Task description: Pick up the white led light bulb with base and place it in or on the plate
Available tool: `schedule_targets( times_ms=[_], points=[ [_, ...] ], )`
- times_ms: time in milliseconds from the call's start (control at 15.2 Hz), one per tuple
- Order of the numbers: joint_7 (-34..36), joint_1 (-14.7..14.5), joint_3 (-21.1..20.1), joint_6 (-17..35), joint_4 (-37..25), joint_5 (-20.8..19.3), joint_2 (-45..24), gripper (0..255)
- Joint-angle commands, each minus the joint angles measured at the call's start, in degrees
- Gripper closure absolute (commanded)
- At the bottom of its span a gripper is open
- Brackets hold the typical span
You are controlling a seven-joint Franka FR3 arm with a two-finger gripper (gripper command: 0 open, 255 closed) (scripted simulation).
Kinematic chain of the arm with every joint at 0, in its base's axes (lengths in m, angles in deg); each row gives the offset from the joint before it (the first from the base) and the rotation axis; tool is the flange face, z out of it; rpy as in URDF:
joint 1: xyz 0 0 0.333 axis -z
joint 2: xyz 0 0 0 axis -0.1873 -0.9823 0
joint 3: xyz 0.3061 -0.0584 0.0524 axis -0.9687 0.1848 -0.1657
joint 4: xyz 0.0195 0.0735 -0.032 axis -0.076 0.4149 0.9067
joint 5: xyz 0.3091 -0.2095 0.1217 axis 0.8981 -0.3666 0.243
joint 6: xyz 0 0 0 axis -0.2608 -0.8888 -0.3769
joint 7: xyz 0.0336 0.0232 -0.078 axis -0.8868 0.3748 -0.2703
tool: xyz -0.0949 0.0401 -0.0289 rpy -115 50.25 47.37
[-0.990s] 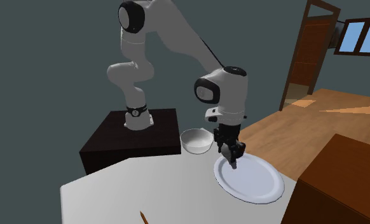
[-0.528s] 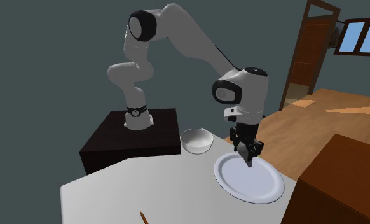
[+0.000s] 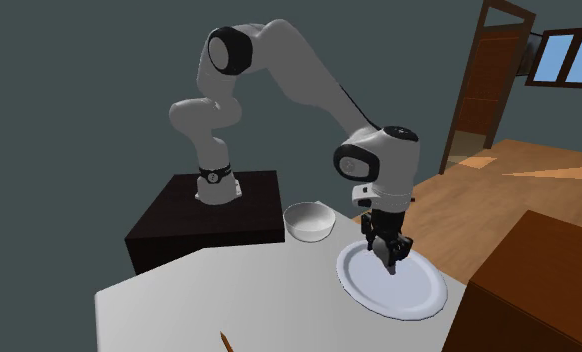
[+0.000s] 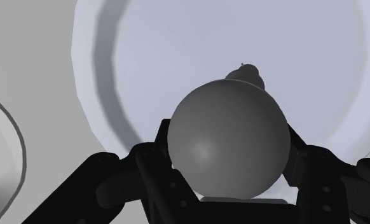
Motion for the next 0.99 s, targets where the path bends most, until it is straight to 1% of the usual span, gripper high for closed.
schedule_targets(
  times_ms=[0,330,792,858,924],
  points=[
    [0.02,-0.12,0.18,0.87,-0.17,-0.19,-1.01,255],
    [0.14,-0.50,0.66,2.96,-0.88,-0.65,-3.81,255],
    [0.13,-0.51,0.67,2.95,-0.91,-0.64,-3.83,255],
    [0.15,-0.50,0.63,2.82,-0.85,-0.61,-3.63,0],
    [0.24,-0.67,0.67,2.52,-1.56,-0.65,-4.05,0]
  ],
)
